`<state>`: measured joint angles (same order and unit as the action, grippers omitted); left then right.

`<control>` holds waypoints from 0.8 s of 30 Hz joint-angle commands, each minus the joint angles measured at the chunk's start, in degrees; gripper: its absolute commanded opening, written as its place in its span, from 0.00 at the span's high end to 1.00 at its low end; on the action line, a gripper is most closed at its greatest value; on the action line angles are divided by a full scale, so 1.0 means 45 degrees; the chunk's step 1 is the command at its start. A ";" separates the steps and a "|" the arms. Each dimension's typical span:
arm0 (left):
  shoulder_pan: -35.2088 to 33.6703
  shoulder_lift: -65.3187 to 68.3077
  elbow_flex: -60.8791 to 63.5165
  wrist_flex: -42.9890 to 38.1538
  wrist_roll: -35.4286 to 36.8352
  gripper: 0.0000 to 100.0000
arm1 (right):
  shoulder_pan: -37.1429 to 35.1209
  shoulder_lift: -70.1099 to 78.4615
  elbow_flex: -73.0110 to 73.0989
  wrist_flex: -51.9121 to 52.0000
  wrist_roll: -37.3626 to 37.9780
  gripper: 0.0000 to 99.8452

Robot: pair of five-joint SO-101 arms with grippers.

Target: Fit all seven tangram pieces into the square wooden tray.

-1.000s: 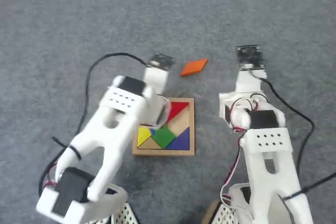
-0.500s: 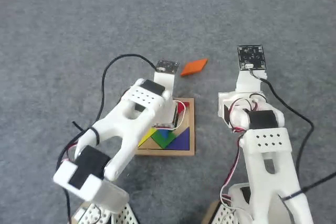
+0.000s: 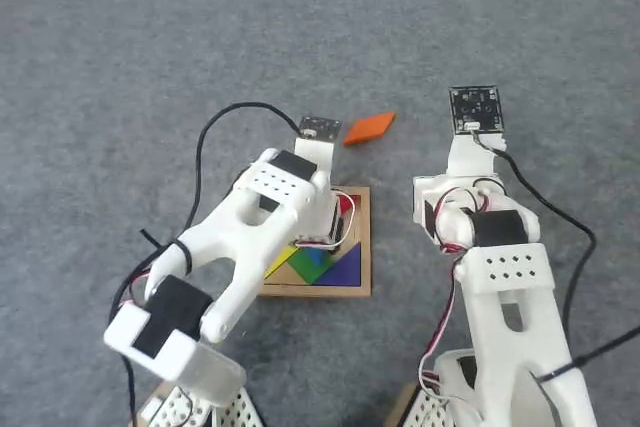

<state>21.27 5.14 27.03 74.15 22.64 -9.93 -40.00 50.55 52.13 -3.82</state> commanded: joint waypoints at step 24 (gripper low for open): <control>-0.9065 -0.6974 0.4132 -0.5451 -0.1094 0.89 | -0.4093 0.3331 -0.1211 0.0088 0.2813 0.99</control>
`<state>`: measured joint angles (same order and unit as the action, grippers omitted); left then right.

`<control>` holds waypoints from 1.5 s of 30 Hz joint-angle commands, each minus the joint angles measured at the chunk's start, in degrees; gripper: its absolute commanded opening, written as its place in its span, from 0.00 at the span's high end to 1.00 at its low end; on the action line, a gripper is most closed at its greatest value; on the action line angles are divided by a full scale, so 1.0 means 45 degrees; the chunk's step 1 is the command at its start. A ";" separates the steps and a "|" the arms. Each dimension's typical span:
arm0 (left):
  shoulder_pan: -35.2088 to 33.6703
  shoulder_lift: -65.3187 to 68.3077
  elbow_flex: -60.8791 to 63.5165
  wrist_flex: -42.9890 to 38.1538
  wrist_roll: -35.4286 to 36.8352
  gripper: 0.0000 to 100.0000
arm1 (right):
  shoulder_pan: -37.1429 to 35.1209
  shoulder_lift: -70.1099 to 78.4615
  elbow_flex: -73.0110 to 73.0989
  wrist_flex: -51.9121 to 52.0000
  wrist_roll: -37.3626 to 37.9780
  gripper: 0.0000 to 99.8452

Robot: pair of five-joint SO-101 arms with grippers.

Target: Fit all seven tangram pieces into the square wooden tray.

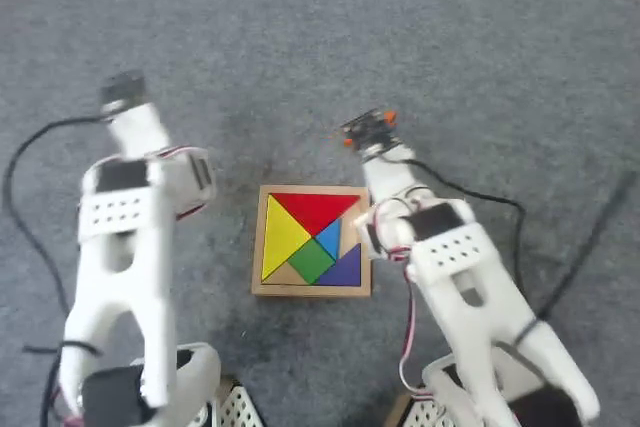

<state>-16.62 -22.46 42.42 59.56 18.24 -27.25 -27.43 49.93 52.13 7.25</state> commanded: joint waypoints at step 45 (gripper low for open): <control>-0.1114 -0.0996 0.0947 -0.2481 -0.0117 0.97 | 0.0596 0.2706 -0.5353 0.2178 0.0371 0.99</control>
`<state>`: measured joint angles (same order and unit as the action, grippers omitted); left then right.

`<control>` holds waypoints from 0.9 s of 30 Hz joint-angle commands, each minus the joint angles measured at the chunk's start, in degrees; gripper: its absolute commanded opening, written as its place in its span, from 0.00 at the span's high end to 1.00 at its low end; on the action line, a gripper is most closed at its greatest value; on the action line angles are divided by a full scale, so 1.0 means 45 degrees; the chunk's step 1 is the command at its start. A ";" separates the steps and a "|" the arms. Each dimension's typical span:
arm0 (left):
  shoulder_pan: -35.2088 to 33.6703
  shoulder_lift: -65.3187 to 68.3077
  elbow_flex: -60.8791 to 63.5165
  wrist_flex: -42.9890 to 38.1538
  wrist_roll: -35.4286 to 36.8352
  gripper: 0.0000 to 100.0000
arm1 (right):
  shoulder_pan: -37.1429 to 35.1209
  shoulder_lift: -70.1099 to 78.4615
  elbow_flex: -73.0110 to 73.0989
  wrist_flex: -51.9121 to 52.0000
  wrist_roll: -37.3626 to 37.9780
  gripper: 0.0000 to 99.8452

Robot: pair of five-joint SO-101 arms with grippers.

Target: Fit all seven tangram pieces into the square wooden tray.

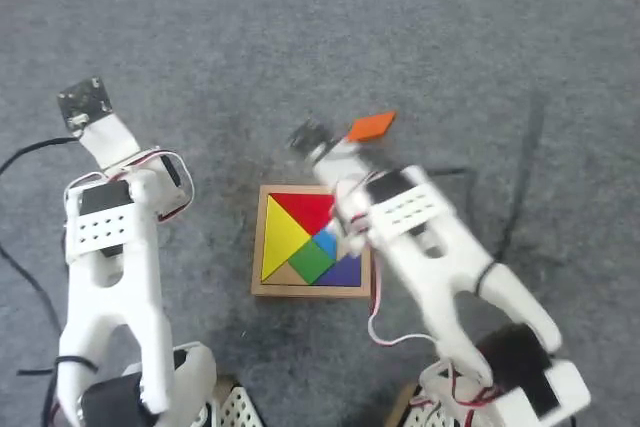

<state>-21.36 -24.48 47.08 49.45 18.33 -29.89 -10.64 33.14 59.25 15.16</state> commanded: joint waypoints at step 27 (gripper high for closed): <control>-0.0059 -0.0449 -0.0088 -0.0293 -0.0137 0.97 | 0.1397 1.2591 -1.8422 0.3272 -0.1211 1.00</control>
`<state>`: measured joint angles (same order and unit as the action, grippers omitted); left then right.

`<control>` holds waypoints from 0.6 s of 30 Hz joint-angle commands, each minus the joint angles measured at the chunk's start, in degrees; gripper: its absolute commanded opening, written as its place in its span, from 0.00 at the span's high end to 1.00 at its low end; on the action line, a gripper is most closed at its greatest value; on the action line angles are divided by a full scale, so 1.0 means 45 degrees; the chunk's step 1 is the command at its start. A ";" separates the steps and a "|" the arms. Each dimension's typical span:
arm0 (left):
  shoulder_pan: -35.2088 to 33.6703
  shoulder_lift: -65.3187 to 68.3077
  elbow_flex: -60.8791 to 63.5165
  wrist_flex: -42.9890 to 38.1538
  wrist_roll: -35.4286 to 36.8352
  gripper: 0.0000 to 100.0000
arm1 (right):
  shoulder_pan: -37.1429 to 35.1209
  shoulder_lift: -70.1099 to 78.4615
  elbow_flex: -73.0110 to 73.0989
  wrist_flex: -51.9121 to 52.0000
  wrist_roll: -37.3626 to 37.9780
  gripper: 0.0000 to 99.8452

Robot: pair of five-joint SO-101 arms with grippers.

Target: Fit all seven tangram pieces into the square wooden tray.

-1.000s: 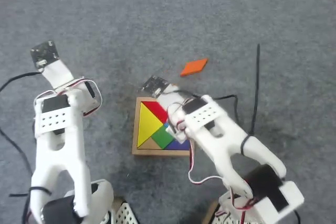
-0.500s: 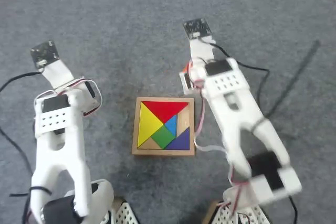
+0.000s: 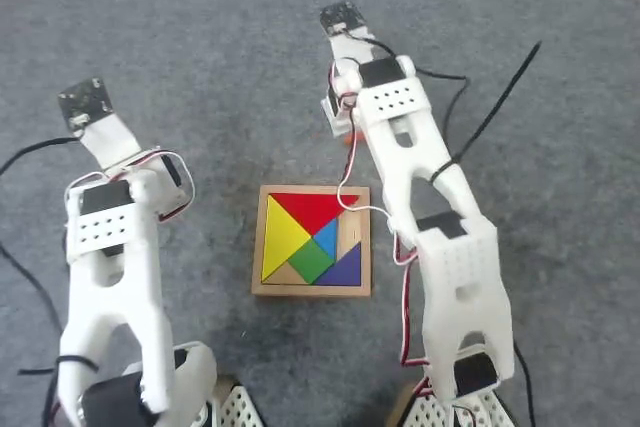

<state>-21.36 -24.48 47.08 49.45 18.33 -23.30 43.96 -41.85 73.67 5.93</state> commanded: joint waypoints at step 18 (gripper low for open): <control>-0.0059 -0.0449 -0.0068 -0.0254 -0.0137 0.97 | 0.0049 0.3175 -0.5724 0.4327 0.4435 0.99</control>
<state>-21.36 -24.48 47.08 49.45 18.33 -23.38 59.43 -64.26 90.55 22.99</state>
